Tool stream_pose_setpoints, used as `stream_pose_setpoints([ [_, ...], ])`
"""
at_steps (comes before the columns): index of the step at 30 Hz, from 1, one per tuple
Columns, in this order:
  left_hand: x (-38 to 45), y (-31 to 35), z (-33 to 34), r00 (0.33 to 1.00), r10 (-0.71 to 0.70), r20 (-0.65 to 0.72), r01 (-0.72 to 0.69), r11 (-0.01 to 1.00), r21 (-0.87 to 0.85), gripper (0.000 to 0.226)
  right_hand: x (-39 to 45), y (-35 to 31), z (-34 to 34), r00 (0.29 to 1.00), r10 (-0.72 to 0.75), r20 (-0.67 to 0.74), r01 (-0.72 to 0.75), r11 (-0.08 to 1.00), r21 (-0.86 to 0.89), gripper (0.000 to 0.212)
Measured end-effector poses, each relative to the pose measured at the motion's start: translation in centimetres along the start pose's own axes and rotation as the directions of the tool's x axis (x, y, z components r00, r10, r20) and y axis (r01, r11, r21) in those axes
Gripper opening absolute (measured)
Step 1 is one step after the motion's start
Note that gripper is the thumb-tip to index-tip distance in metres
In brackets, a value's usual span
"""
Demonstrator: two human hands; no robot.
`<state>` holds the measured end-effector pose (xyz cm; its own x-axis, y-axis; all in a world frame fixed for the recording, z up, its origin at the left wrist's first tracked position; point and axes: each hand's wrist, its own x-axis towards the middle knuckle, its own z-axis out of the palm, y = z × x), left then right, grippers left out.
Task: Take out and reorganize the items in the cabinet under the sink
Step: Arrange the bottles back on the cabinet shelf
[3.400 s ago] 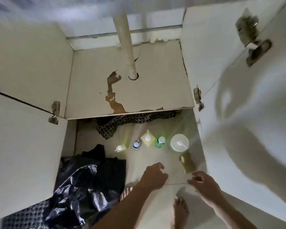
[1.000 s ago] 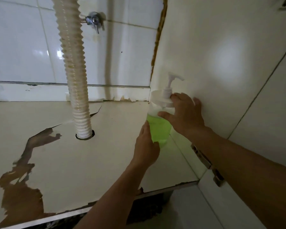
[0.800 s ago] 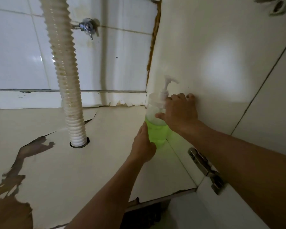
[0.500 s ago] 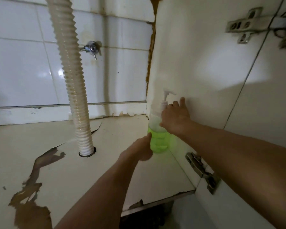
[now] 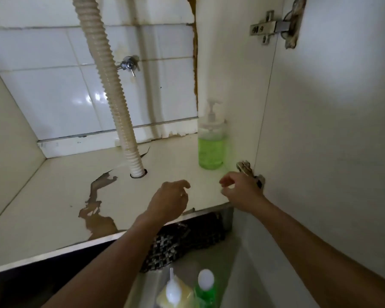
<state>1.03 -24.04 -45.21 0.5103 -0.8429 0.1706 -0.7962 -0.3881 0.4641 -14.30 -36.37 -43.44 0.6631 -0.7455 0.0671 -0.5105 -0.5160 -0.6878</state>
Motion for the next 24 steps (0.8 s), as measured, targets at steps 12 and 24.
stream_pose_setpoints([
  [12, -9.8, -3.5, 0.9, 0.676, -0.203, 0.708, -0.073, 0.938, 0.339, 0.072, -8.5, 3.2, 3.4, 0.622, 0.182, 0.761, 0.369, 0.789, -0.491, 0.075],
  [24, -16.5, -5.2, 9.9, 0.763, -0.468, 0.446, 0.448, 0.880, 0.157, 0.098, -9.6, 5.9, 8.8, 0.701, -0.056, 0.711, 0.222, 0.964, -0.144, 0.072],
])
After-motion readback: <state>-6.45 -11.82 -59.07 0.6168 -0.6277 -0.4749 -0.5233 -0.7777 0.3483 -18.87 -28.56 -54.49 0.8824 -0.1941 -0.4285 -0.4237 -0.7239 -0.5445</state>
